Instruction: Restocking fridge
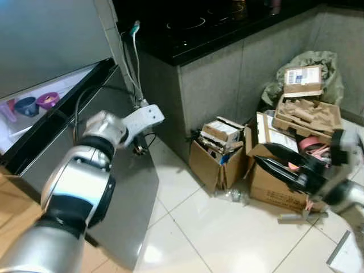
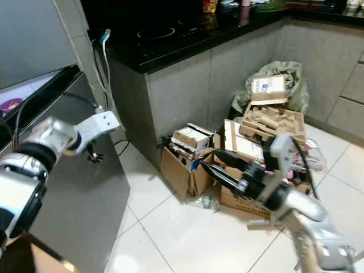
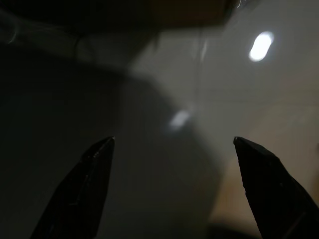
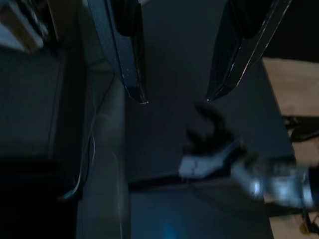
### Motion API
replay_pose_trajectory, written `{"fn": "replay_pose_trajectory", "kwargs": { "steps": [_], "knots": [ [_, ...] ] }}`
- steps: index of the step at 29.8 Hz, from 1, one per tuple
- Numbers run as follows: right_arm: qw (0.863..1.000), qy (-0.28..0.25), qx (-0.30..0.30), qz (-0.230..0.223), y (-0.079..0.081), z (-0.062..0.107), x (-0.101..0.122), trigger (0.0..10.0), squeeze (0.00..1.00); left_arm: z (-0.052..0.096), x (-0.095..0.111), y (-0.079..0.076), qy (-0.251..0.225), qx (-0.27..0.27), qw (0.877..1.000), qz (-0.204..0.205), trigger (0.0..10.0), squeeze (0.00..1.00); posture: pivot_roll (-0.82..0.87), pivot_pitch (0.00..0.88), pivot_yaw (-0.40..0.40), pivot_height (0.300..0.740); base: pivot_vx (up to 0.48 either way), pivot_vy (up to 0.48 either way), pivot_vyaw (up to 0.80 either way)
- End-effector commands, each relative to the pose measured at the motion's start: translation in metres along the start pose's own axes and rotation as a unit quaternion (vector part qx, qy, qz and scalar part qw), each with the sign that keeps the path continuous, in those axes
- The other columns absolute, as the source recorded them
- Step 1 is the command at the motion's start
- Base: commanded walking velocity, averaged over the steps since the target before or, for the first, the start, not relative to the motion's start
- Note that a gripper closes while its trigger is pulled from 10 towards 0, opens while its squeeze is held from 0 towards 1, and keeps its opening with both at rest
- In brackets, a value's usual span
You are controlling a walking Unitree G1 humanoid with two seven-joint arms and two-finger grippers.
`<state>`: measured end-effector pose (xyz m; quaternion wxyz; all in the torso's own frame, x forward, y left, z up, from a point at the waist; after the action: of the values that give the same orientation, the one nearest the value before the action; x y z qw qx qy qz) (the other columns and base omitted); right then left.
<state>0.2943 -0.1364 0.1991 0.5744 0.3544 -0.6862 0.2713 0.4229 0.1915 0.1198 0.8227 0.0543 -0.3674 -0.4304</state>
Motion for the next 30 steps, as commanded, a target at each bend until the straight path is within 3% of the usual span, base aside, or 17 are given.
{"fn": "replay_pose_trajectory", "kwargs": {
  "steps": [1, 2, 4, 5, 6, 8, 10, 11, 13, 14, 16, 17, 18, 19, 20, 22, 30],
  "knots": [
    [1.000, 0.006, 0.006, 0.001, 0.004, -0.007, -0.006, 10.0, 0.00, -0.008, -0.004, -0.011, -0.028, -0.004, 0.999, 0.044, 10.0, 0.00, -0.16, 0.000, 0.068, 0.732, 0.000, 0.000, 0.00],
    [1.000, 0.006, 0.006, 0.001, 0.004, -0.007, -0.006, 10.0, 0.00, -0.008, -0.004, -0.011, -0.028, -0.004, 0.999, 0.044, 10.0, 0.00, -0.16, 0.000, 0.068, 0.732, 0.000, 0.000, 0.00],
    [1.000, 0.004, 0.014, -0.002, 0.009, -0.011, -0.010, 10.0, 0.00, -0.019, -0.008, -0.029, -0.078, -0.015, 0.990, 0.116, 10.0, 0.00, -0.14, 0.000, 0.062, 0.732, 0.000, 0.000, 0.00],
    [1.000, 0.004, 0.014, -0.002, 0.009, -0.011, -0.010, 10.0, 0.00, -0.019, -0.008, -0.029, -0.078, -0.015, 0.990, 0.116, 10.0, 0.00, -0.14, 0.000, 0.062, 0.732, 0.000, 0.000, 0.00],
    [1.000, 0.004, 0.015, 0.000, 0.009, -0.013, -0.011, 10.0, 0.00, -0.024, -0.010, -0.036, -0.112, -0.010, 0.979, 0.168, 10.0, 0.00, -0.13, 0.000, 0.057, 0.732, 0.000, 0.000, 0.00],
    [1.000, 0.004, 0.015, 0.000, 0.009, -0.013, -0.011, 10.0, 0.00, -0.024, -0.010, -0.036, -0.112, -0.010, 0.979, 0.168, 10.0, 0.00, -0.13, 0.000, 0.057, 0.732, 0.000, 0.000, 0.00],
    [1.000, 0.002, 0.019, 0.007, 0.008, -0.014, -0.011, 10.0, 0.00, -0.030, -0.019, -0.045, -0.170, 0.009, 0.947, 0.274, 10.0, 0.00, -0.12, 0.000, 0.047, 0.732, 0.000, 0.000, 0.00],
    [1.000, 0.002, 0.019, 0.007, 0.008, -0.014, -0.011, 10.0, 0.00, -0.030, -0.019, -0.045, -0.170, 0.009, 0.947, 0.274, 10.0, 0.00, -0.12, 0.000, 0.047, 0.732, 0.000, 0.000, 0.00],
    [1.000, 0.004, 0.012, 0.006, 0.002, -0.015, -0.012, 10.0, 0.00, -0.029, -0.030, -0.050, -0.226, 0.022, 0.903, 0.364, 10.0, 0.00, -0.11, 0.000, 0.045, 0.732, 0.000, 0.000, 0.00],
    [1.000, 0.004, 0.012, 0.006, 0.002, -0.015, -0.012, 10.0, 0.00, -0.029, -0.030, -0.050, -0.226, 0.022, 0.903, 0.364, 10.0, 0.00, -0.11, 0.000, 0.045, 0.732, 0.000, 0.000, 0.00],
    [1.000, 0.017, 0.012, -0.020, -0.001, -0.016, -0.017, 10.0, 0.00, -0.023, -0.045, -0.046, -0.284, 0.061, 0.853, 0.434, 10.0, 0.00, -0.11, 0.000, 0.040, 0.732, 0.000, 0.000, 0.00],
    [1.000, 0.017, 0.012, -0.020, -0.001, -0.016, -0.017, 10.0, 0.00, -0.023, -0.045, -0.046, -0.284, 0.061, 0.853, 0.434, 10.0, 0.00, -0.11, 0.000, 0.040, 0.732, 0.000, 0.000, 0.00],
    [0.999, 0.010, 0.020, -0.045, 0.000, -0.016, -0.016, 10.0, 0.00, -0.019, -0.055, -0.047, -0.312, 0.080, 0.824, 0.467, 10.0, 0.00, -0.10, 0.000, 0.034, 0.732, 0.000, 0.000, 0.00],
    [0.999, 0.010, 0.020, -0.045, 0.000, -0.016, -0.016, 10.0, 0.00, -0.019, -0.055, -0.047, -0.312, 0.080, 0.824, 0.467, 10.0, 0.00, -0.10, 0.000, 0.034, 0.732, 0.000, 0.000, 0.00],
    [0.998, 0.008, 0.024, -0.059, -0.001, -0.015, -0.016, 10.0, 0.00, -0.018, -0.066, -0.053, -0.316, 0.095, 0.810, 0.484, 10.0, 0.00, -0.08, 0.000, 0.026, 0.732, 0.000, 0.000, 0.77],
    [0.997, 0.008, 0.025, -0.069, -0.002, -0.015, -0.018, 10.0, 0.00, -0.019, -0.077, -0.065, -0.322, 0.105, 0.798, 0.498, 10.0, 0.00, -0.08, 0.000, 0.025, 0.732, 0.000, 0.000, 0.77],
    [0.997, 0.011, 0.027, -0.068, -0.006, -0.015, -0.021, 10.0, 0.00, -0.019, -0.075, -0.090, -0.349, 0.085, 0.785, 0.504, 10.0, 0.00, -0.07, 0.000, 0.015, 0.732, 0.000, 0.000, 0.73]
  ]
}}
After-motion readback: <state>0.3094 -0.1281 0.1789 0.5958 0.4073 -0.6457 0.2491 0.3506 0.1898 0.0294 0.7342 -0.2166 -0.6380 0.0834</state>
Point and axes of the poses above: a point about 5 cm out from each wrist's last joint towards the gripper, its own z axis pointing back from the gripper into the wrist, its own x axis along the axis of the wrist's last joint, y = z × x, the point moved 5 cm from there along -z, pointing out of the wrist towards the gripper, and after that the axes turned 3 degrees about -z, right-handed, at the moved point
